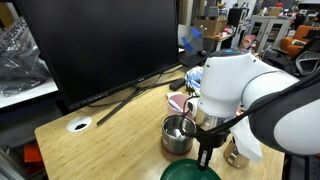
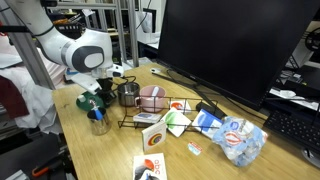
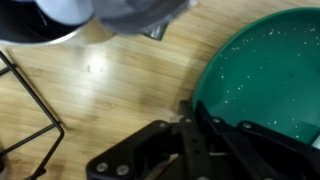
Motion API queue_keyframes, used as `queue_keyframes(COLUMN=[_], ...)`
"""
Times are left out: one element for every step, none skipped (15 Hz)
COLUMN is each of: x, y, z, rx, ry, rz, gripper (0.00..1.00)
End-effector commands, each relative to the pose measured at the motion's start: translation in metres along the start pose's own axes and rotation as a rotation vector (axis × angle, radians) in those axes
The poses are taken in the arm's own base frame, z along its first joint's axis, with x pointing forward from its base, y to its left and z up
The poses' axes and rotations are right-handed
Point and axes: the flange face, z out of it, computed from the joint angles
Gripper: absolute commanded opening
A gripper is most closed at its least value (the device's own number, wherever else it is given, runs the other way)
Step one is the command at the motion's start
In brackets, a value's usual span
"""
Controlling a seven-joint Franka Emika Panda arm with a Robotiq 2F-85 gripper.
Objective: Move the green plate to the right of the black book rack
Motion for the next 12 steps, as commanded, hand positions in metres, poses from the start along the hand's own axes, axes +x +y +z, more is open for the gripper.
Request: queue_keyframes(x=[-0.001,-0.002,-0.002,-0.003,-0.004,-0.005,-0.005,-0.005,-0.006,-0.006,-0.006,-0.007], y=[-0.002,-0.003,-0.005,-0.007,-0.009,-0.011,-0.013,-0.016,-0.018,-0.021,-0.024,-0.028], z=[0.004,0.004,0.004,0.005,0.005,0.004,0.003,0.002,0.001,0.0,-0.002,-0.004], rx=[0.026,0.023,0.026,0.031,0.031,0.032,0.027,0.026,0.025,0.034,0.044,0.05], ry=[-0.018,-0.018,-0.019,-0.019,-0.02,-0.022,-0.024,-0.025,-0.025,-0.022,-0.018,-0.014], rz=[-0.025,-0.031,-0.037,-0.046,-0.056,-0.067,-0.079,-0.092,-0.101,-0.118,-0.136,-0.153], gripper=[0.02,0.02,0.02,0.02,0.02,0.02,0.02,0.02,0.02,0.02,0.02,0.02])
